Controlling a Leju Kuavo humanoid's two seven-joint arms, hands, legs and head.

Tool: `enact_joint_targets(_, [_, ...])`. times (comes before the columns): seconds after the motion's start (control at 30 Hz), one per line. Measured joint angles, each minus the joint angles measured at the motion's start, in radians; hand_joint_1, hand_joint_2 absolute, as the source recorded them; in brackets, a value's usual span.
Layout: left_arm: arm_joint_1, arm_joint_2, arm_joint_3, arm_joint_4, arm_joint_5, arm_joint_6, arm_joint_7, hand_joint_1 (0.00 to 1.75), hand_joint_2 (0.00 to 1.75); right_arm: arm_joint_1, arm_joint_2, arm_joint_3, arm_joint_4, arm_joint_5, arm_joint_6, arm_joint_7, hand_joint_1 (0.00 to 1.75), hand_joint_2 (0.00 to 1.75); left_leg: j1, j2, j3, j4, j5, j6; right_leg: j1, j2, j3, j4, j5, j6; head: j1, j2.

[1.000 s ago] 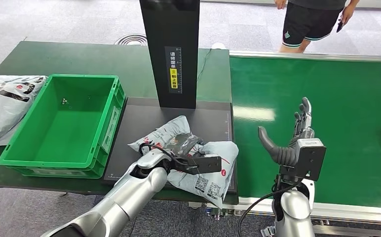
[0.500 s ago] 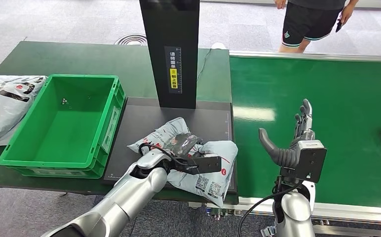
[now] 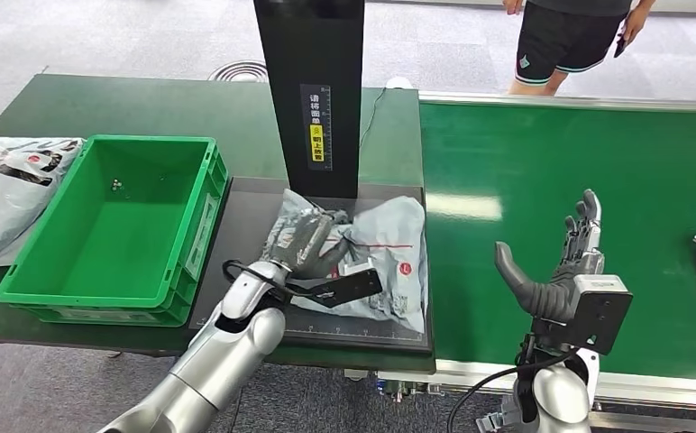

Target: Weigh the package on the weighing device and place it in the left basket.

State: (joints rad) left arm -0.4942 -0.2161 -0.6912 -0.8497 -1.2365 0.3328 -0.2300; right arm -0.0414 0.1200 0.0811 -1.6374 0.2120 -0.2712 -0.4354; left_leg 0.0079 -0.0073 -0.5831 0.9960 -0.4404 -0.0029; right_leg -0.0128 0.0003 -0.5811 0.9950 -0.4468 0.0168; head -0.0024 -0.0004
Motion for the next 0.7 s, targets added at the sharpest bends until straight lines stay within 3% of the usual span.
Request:
enact_joint_targets(0.07, [0.028, 0.030, 0.035, -0.121, -0.018, 0.064, 0.018, 1.75, 1.75, 0.021, -0.002, -0.016, -0.021, -0.004, -0.001, -0.004, 0.00, 1.75, 0.000, 0.000, -0.001, 0.000, 0.000, 0.000, 0.000, 0.000, -0.001, 0.000, 0.000, 0.000, 0.000, 0.000])
enact_joint_targets(0.23, [0.059, 0.082, 0.141, -0.352, -0.051, 0.109, 0.032, 1.75, 1.75, 0.062, -0.006, -0.051, -0.055, -0.008, 0.002, -0.019, 0.00, 1.75, 0.000, 0.000, -0.001, 0.000, 0.000, 0.000, 0.000, 0.000, -0.001, 0.000, 0.000, 0.000, 0.000, 0.000])
enact_joint_targets(0.57, [0.063, 0.120, 0.248, -0.515, -0.132, 0.184, 0.090, 1.75, 1.75, 0.088, -0.007, -0.080, -0.087, -0.017, -0.004, -0.029, 0.00, 1.75, 0.000, 0.000, -0.001, 0.000, 0.000, 0.000, 0.000, 0.000, -0.001, 0.000, 0.000, 0.000, 0.000, 0.000])
enact_joint_targets(0.7, [0.035, 0.129, 0.299, -0.540, -0.214, 0.098, 0.167, 1.75, 1.75, 0.102, -0.007, -0.081, -0.092, -0.017, -0.011, -0.033, 0.00, 1.75, 0.000, 0.000, -0.001, 0.000, 0.000, 0.000, 0.000, 0.000, -0.001, 0.000, 0.000, 0.000, 0.000, 0.000])
